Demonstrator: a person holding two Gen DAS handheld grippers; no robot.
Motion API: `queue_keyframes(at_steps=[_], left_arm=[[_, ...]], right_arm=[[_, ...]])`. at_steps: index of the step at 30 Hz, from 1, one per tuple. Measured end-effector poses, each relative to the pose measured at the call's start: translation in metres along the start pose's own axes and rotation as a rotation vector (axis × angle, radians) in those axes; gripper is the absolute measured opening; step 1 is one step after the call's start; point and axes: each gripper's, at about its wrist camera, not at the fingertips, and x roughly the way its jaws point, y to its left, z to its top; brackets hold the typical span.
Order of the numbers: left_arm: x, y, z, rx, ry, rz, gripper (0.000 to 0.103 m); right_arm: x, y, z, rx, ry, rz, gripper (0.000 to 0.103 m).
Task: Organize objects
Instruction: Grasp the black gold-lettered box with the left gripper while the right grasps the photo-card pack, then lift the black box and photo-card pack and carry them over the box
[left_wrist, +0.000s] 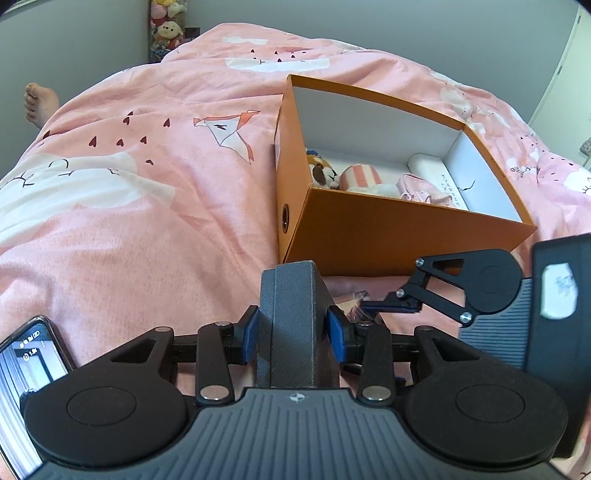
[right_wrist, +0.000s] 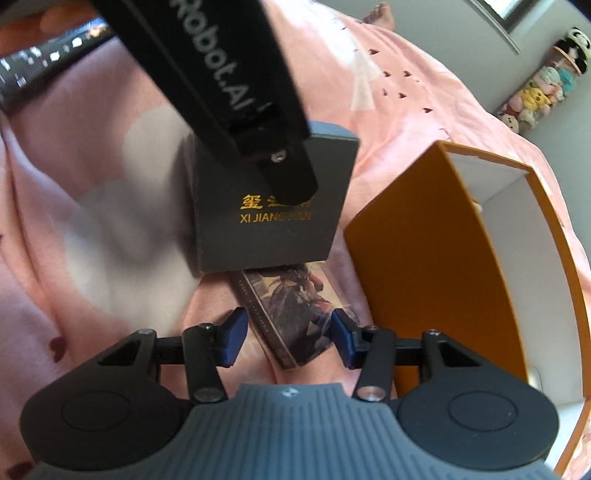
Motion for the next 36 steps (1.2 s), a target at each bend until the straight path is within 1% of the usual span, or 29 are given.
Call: queue_keyframes(at_steps=[6, 10, 11, 14, 15, 17, 20, 24, 27, 29, 30, 33, 34, 36], left_arm=[[0.004, 0.001, -0.001, -0.008, -0.002, 0.004, 0.044], [0.004, 0.004, -0.001, -0.027, -0.006, 0.001, 0.043], [0.004, 0.005, -0.001, -0.031, -0.007, -0.004, 0.043], [-0.001, 0.005, 0.000, -0.038, -0.031, -0.012, 0.043], [-0.004, 0.005, 0.000, -0.044, -0.040, -0.020, 0.043], [-0.009, 0.007, 0.002, -0.069, -0.058, -0.055, 0.043], [-0.020, 0.006, 0.006, -0.094, -0.091, -0.115, 0.043], [-0.035, 0.001, 0.011, -0.099, -0.135, -0.160, 0.043], [-0.038, 0.000, 0.015, -0.111, -0.141, -0.203, 0.043], [-0.036, -0.003, 0.015, -0.105, -0.135, -0.197, 0.043], [-0.033, -0.003, 0.014, -0.106, -0.124, -0.196, 0.043], [-0.021, -0.007, 0.012, -0.119, -0.077, -0.211, 0.043], [-0.017, -0.007, 0.011, -0.122, -0.061, -0.223, 0.043], [-0.009, -0.009, 0.010, -0.133, -0.034, -0.249, 0.043]], right_arm=[[0.016, 0.009, 0.007, -0.085, 0.014, -0.034, 0.063], [0.024, 0.019, 0.010, -0.140, -0.002, -0.077, 0.063], [0.026, 0.020, 0.010, -0.148, -0.005, -0.086, 0.063], [0.021, 0.021, 0.011, -0.150, -0.009, -0.088, 0.049], [0.017, 0.021, 0.010, -0.154, -0.013, -0.094, 0.045], [0.009, 0.018, 0.009, -0.131, -0.020, -0.101, 0.041], [-0.004, 0.005, 0.006, -0.035, -0.025, -0.098, 0.034], [-0.028, -0.012, -0.001, 0.083, -0.019, -0.111, 0.026], [-0.045, -0.035, -0.012, 0.228, -0.008, -0.083, 0.025], [-0.054, -0.052, -0.020, 0.356, -0.001, -0.041, 0.025], [-0.062, -0.051, -0.028, 0.418, -0.004, -0.021, 0.025], [-0.075, -0.069, -0.047, 0.595, -0.006, 0.037, 0.025], [-0.079, -0.060, -0.068, 0.649, -0.003, 0.059, 0.025], [-0.083, -0.065, -0.083, 0.748, 0.013, 0.097, 0.025]])
